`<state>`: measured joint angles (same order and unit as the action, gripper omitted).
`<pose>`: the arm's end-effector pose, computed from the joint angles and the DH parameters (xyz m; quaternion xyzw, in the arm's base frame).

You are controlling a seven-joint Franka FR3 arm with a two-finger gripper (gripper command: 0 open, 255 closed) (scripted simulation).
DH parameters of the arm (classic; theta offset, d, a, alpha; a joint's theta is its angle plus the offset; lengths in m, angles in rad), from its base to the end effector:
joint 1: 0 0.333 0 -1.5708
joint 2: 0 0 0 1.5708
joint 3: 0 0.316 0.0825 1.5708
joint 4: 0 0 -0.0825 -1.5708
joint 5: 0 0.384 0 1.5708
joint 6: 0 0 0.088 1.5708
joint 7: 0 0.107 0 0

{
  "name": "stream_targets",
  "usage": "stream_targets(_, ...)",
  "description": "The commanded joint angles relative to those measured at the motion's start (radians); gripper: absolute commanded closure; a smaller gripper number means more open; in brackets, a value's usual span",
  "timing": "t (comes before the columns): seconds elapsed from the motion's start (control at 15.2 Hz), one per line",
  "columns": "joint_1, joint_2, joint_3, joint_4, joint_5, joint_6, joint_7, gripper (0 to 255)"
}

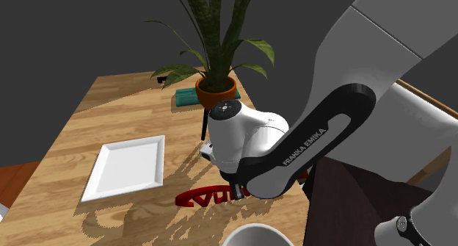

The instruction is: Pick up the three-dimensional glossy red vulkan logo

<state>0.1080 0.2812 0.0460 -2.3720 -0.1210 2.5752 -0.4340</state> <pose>0.4930 0.0794 0.1999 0.9399 0.3385 -0.0414 0.0184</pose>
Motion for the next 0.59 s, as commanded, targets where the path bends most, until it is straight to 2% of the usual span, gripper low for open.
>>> stream_targets(0.0,0.0,0.0,0.0,0.0,0.0,0.0,0.0,255)
stream_targets(0.26,-0.001,0.001,0.0,0.001,0.0,-0.001,-0.001,255)
stream_targets(0.53,-0.003,-0.051,0.005,0.0,0.011,-0.05,-0.011,255)
